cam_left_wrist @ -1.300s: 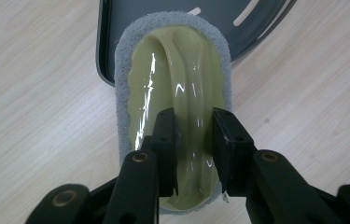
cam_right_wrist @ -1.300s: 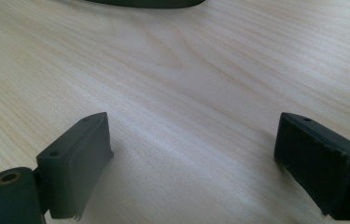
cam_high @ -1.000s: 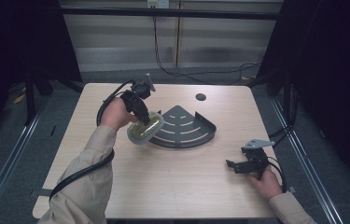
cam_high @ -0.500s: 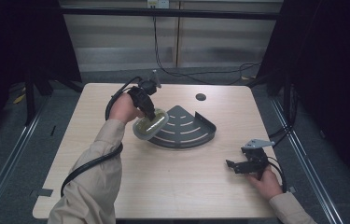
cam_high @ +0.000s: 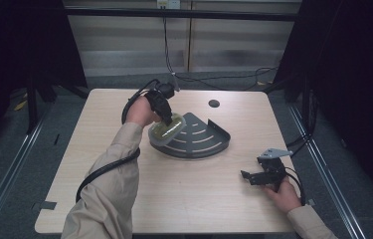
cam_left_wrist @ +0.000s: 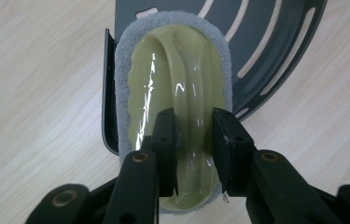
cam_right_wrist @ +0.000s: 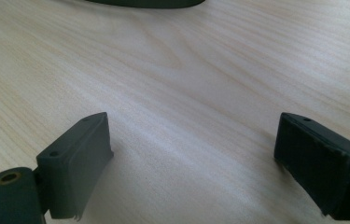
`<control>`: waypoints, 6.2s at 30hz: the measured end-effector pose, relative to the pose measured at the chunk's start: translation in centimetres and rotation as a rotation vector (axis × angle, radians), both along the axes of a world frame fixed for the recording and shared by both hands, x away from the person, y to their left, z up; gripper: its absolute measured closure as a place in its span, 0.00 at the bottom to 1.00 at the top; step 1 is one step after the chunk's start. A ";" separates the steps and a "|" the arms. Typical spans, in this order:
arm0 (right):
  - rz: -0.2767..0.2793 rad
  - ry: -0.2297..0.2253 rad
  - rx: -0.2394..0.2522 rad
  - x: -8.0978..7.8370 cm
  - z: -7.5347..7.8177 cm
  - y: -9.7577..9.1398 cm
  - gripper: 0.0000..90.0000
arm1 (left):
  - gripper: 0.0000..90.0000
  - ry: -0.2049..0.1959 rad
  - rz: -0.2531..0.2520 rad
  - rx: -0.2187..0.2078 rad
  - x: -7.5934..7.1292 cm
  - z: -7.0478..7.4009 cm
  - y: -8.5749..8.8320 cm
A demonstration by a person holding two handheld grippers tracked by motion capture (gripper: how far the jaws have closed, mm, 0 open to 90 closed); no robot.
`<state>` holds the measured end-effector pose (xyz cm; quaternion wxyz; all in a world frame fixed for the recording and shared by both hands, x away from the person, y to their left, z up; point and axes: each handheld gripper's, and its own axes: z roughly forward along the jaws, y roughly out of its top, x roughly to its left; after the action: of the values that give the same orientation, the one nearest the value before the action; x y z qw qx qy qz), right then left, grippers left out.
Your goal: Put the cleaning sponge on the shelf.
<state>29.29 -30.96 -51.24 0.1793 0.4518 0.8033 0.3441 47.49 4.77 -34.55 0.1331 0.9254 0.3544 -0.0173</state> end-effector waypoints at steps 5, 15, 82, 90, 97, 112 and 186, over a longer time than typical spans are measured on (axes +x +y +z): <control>0.000 0.000 0.000 0.0 0.0 0.0 0.12 | 0.80 -0.003 0.000 0.010 0.5 -0.4 -0.3; 0.001 0.001 -0.002 0.0 0.0 0.0 0.12 | 0.80 -0.004 -0.015 0.025 1.5 -1.3 -1.5; -0.001 0.000 -0.002 0.0 0.0 0.0 0.12 | 0.79 0.016 0.048 0.059 3.3 -7.5 -1.3; -0.001 0.000 0.000 0.0 0.0 0.0 0.12 | 0.78 0.015 0.056 0.067 3.3 -7.5 -1.2; -0.001 -0.001 -0.003 0.0 0.0 0.0 0.12 | 0.77 0.021 0.056 0.083 3.3 -7.5 -1.3; -0.001 0.000 -0.002 0.0 0.0 0.0 0.12 | 0.51 -0.008 0.078 0.111 3.3 -6.8 -1.2; -0.001 0.004 -0.003 0.0 0.0 0.0 0.12 | 0.22 -0.061 0.148 -0.035 -5.5 -4.8 10.6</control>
<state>29.26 -30.96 -51.22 0.1787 0.4528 0.8037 0.3422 41.97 15.41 -39.39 0.1607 0.8943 0.4174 0.0146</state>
